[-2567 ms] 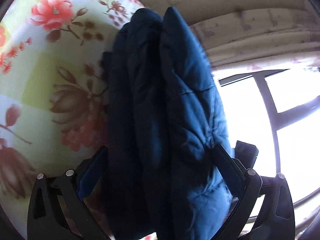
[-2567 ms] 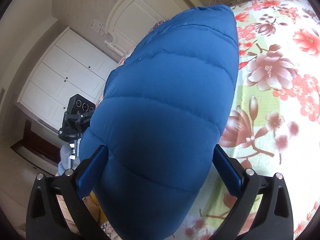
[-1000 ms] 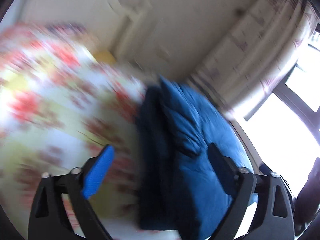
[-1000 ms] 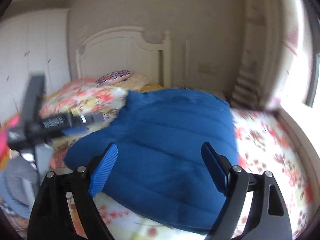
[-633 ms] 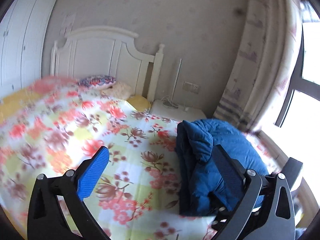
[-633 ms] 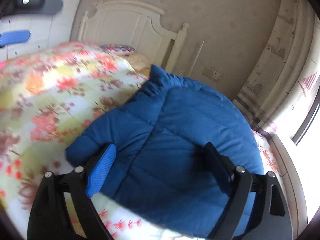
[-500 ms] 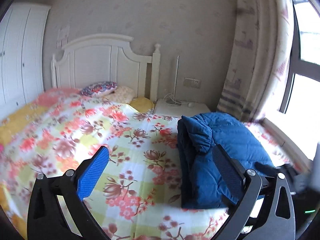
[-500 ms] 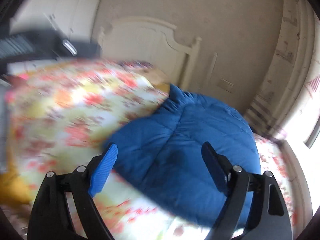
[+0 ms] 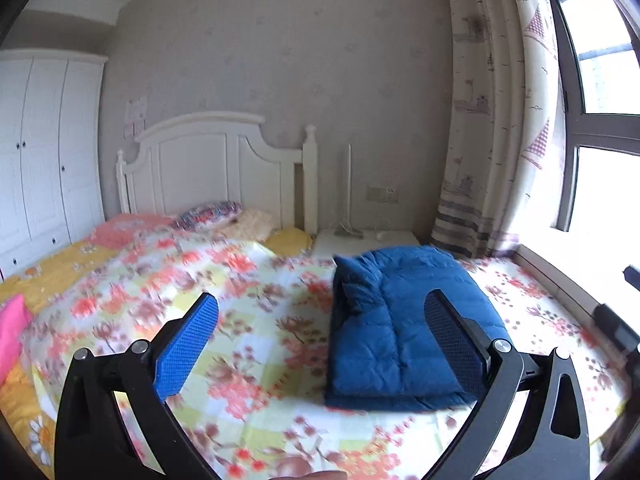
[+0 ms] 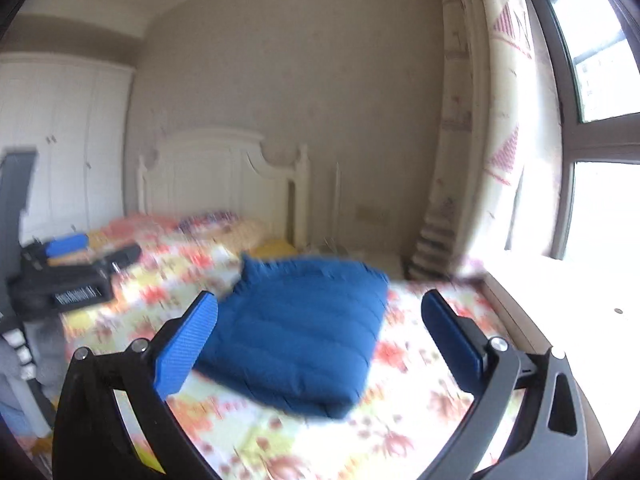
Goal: Fold large clothes
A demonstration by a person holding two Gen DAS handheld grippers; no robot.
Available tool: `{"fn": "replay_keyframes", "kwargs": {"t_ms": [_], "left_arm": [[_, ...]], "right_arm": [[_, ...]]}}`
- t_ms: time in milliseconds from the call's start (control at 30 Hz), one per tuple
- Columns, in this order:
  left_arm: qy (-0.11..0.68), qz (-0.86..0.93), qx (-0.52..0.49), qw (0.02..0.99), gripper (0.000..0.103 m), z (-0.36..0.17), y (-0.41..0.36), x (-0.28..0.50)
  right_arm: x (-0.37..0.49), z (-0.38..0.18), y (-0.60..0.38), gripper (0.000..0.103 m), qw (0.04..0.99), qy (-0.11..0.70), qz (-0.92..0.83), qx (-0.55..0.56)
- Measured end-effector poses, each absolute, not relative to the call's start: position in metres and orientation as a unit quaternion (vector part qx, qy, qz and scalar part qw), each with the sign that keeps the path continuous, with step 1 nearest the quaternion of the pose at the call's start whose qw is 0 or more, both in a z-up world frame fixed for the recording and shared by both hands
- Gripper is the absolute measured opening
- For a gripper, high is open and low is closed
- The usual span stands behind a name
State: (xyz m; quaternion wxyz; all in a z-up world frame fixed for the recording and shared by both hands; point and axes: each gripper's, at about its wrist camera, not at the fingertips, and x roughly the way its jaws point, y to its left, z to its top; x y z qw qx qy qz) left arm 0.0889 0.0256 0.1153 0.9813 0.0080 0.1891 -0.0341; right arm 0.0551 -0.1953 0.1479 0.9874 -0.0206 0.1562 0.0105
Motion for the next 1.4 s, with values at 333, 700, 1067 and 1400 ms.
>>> {"fn": "replay_keyframes", "kwargs": {"t_ms": [333, 700, 1067, 1400], "left_arm": [[0.238, -0.038, 0.055, 0.969, 0.099, 0.071, -0.008, 0.08], [0.264, -0.042, 0.064, 0.961, 0.099, 0.053, -0.015, 0.085], [0.273, -0.039, 0.058, 0.959, 0.099, 0.049, -0.011, 0.088], [0.276, -0.037, 0.059, 0.959, 0.099, 0.047, -0.011, 0.088]], "right_arm": [[0.07, 0.095, -0.209, 0.101, 0.973, 0.229, -0.015, 0.035], [0.074, 0.082, -0.195, 0.101, 0.969, 0.247, -0.009, 0.021], [0.073, 0.082, -0.19, 0.101, 0.969, 0.246, -0.004, 0.019], [0.074, 0.082, -0.186, 0.101, 0.969, 0.246, -0.004, 0.021]]}}
